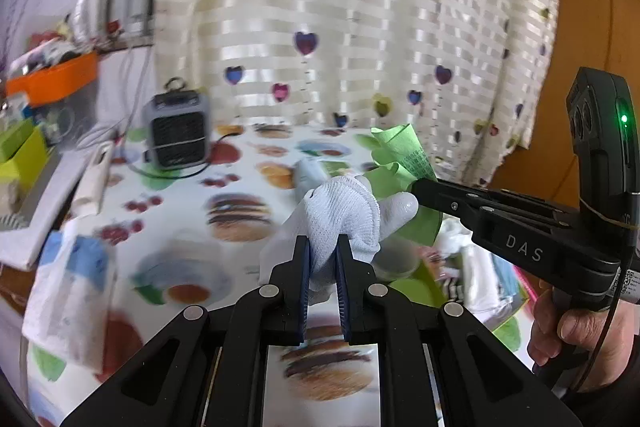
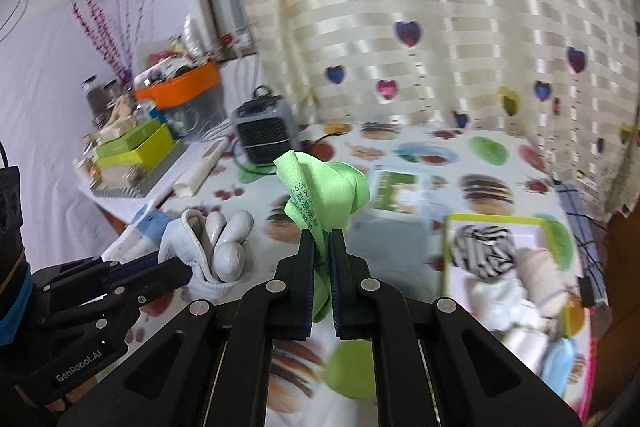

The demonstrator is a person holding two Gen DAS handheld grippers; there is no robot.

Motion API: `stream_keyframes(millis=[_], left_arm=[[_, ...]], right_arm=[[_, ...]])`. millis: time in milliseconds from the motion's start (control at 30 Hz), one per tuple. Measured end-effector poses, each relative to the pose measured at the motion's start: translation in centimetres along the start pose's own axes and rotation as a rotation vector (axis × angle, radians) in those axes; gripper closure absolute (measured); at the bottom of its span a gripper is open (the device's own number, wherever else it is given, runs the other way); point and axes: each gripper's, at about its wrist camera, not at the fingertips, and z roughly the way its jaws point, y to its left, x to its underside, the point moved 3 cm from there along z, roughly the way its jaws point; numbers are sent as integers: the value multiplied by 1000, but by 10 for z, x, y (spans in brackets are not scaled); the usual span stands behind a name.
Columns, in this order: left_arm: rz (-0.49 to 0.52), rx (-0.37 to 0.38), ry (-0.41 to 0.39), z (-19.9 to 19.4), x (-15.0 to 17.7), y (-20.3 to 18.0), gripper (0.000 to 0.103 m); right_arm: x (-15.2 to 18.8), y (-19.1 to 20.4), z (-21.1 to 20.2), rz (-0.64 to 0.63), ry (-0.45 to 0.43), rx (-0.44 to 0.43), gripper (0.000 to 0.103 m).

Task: Organize soft objects
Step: 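Carry the green cloth with the right gripper while the left gripper carries the glove to the box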

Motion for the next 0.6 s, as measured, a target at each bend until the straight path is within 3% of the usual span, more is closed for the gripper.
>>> stream_keyframes(millis=[600], left_arm=[[91,124,41,57,-21,-91,92]], right_arm=[[20,-111,-43,159,-33,150,96]])
